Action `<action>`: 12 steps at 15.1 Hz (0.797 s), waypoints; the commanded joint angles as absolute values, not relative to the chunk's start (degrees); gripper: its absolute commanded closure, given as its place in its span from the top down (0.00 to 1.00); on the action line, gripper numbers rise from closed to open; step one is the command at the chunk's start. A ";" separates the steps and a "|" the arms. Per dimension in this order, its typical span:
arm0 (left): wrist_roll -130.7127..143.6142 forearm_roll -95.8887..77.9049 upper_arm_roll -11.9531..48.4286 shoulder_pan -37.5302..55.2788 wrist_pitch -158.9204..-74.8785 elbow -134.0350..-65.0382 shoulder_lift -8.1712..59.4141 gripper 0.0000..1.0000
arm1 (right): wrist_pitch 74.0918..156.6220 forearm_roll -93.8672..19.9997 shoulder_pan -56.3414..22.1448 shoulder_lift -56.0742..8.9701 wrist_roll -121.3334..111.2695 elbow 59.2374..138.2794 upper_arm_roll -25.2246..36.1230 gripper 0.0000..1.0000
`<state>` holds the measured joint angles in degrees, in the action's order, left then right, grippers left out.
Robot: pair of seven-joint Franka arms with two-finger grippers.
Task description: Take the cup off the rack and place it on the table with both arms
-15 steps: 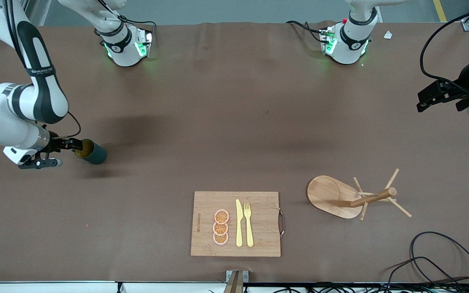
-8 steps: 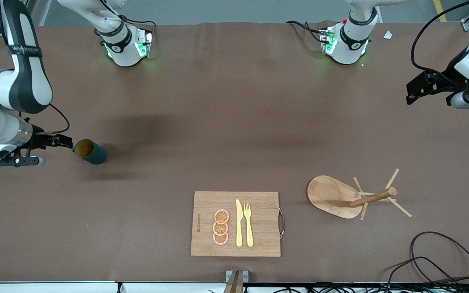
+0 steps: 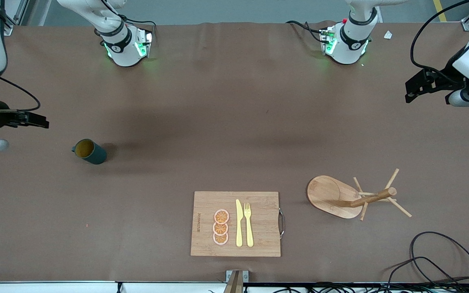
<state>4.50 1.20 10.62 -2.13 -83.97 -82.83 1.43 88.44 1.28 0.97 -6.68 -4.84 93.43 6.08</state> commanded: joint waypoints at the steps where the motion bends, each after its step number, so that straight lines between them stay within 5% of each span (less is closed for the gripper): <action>1: 3.69 3.16 11.16 -2.37 -82.97 -82.44 1.23 1.00 | 86.40 0.53 0.97 -7.56 -4.22 89.23 5.98 1.00; 5: 1.68 3.43 11.16 -2.46 -82.97 -82.44 1.14 1.00 | 81.49 0.79 -0.09 -8.88 -4.31 82.02 6.06 1.00; 12: 2.55 2.99 11.60 -2.37 -82.97 -82.88 0.79 1.00 | 79.20 -0.53 0.26 -8.70 -3.96 81.91 6.15 1.00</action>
